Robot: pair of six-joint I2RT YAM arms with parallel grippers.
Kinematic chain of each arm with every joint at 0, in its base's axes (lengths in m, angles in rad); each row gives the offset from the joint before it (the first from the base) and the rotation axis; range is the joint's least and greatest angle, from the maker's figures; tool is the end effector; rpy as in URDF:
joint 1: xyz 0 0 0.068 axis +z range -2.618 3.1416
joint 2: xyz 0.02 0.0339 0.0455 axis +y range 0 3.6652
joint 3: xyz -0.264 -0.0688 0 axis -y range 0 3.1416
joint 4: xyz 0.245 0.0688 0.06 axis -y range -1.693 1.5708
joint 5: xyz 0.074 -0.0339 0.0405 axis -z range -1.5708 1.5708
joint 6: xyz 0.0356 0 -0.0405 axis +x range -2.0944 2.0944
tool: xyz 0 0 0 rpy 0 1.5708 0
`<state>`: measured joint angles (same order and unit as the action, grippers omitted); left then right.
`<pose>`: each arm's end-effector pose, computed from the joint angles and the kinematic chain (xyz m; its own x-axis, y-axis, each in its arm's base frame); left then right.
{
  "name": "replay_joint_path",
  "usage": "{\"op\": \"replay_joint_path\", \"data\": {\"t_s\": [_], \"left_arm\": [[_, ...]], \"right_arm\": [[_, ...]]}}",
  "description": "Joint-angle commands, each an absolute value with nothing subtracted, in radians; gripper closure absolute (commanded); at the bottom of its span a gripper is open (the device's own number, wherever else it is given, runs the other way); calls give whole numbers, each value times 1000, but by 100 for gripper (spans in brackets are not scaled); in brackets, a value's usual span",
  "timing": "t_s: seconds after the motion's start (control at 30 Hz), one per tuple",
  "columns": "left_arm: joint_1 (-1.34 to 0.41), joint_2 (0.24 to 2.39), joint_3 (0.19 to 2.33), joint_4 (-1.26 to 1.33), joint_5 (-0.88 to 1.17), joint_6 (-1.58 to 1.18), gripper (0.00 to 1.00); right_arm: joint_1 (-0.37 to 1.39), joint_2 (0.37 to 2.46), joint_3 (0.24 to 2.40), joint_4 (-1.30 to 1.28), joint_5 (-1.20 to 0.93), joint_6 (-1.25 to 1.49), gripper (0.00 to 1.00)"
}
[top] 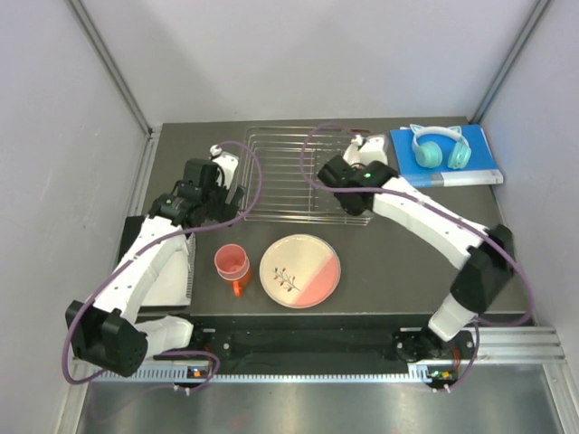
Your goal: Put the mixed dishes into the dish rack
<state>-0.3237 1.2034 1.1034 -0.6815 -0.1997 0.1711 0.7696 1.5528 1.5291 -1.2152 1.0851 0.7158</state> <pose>0.2414 -0.0735 0.3184 -0.6277 0.3866 -0.6757 0.2893 0.9216 0.2585 0.2310 0.1800 0.3460 -0.5897 -0.1448 -0.7945 0.3566 0.8360 -0.4171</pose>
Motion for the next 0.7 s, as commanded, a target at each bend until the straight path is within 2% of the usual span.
{"op": "replay_joint_path", "data": {"t_s": [0.0, 0.67], "left_arm": [[-324, 1160, 1101, -647, -218, 181, 1], [-324, 1131, 1054, -621, -230, 184, 1]], "right_arm": [[784, 1676, 1614, -1220, 1219, 652, 100], [782, 1997, 1736, -1091, 1242, 500, 100]]}}
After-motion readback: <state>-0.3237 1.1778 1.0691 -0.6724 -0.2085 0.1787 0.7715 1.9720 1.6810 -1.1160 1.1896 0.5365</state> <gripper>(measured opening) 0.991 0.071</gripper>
